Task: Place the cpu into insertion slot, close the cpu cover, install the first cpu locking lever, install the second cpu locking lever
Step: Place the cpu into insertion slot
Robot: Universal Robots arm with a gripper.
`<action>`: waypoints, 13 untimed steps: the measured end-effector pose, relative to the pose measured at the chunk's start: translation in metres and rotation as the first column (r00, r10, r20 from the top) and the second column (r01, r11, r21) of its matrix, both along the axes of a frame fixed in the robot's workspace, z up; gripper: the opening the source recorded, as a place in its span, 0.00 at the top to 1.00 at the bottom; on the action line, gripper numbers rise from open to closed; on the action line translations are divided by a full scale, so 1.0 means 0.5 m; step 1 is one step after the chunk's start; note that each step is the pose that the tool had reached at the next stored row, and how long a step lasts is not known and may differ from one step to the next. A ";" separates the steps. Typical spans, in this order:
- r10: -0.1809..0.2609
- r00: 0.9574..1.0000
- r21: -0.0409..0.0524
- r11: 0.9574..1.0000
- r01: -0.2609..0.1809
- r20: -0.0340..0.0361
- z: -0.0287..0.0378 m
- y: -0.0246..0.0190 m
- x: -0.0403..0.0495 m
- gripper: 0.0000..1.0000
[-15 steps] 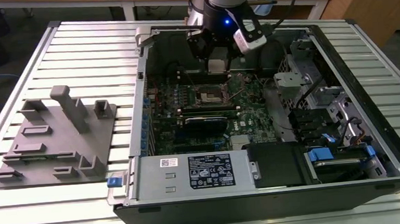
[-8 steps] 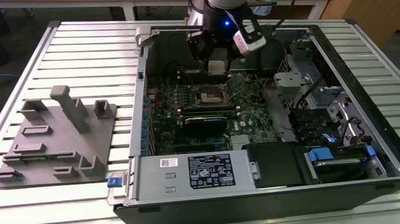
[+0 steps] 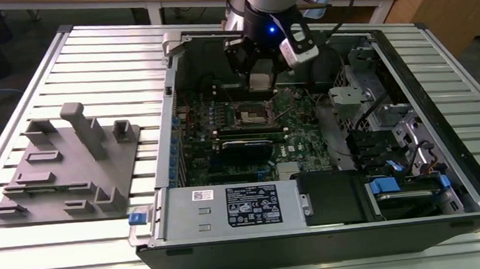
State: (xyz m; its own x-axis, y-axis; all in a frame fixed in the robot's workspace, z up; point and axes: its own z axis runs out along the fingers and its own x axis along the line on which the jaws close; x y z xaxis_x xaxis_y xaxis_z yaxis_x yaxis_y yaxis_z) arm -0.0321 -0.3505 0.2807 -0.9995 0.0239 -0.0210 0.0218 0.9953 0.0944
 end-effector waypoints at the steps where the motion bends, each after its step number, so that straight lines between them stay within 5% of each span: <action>1: 0.000 1.000 0.000 1.000 0.000 0.000 -0.002 0.0000 0.000 0.46; 13: 0.000 1.000 0.000 1.000 0.000 0.004 -0.029 0.0000 -0.003 0.46</action>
